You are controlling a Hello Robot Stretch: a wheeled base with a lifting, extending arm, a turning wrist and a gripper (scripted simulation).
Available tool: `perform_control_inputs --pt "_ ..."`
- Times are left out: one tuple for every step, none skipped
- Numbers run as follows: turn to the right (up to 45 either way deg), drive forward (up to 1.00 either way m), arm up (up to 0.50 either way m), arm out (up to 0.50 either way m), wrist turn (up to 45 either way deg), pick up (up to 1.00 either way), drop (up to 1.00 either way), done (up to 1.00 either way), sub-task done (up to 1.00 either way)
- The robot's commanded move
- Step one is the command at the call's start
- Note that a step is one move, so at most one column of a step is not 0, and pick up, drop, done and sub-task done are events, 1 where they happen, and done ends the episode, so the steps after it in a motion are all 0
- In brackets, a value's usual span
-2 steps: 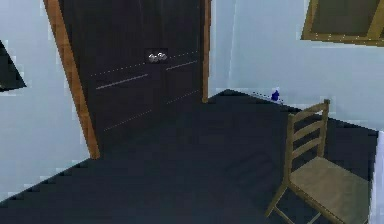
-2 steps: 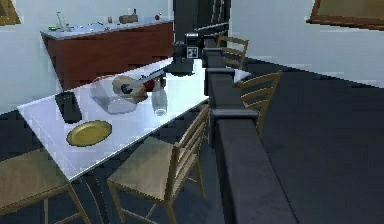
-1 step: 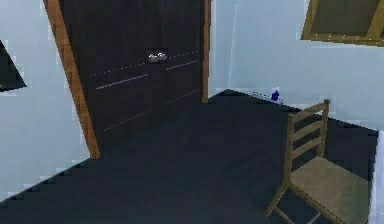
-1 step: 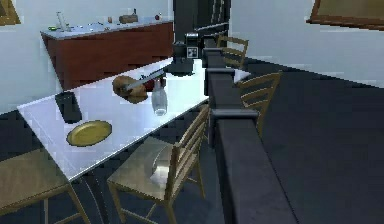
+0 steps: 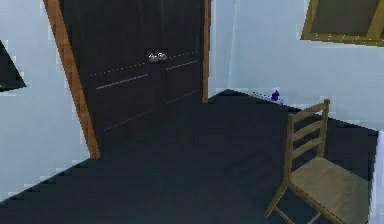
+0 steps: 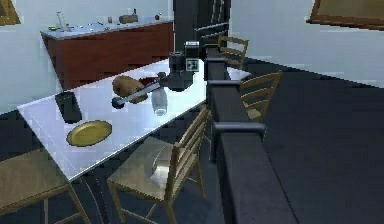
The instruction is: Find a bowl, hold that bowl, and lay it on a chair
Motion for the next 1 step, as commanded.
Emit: perform_control_inputs --pt "0.0 0.00 0.00 0.00 0.0 0.00 0.00 1.00 0.00"
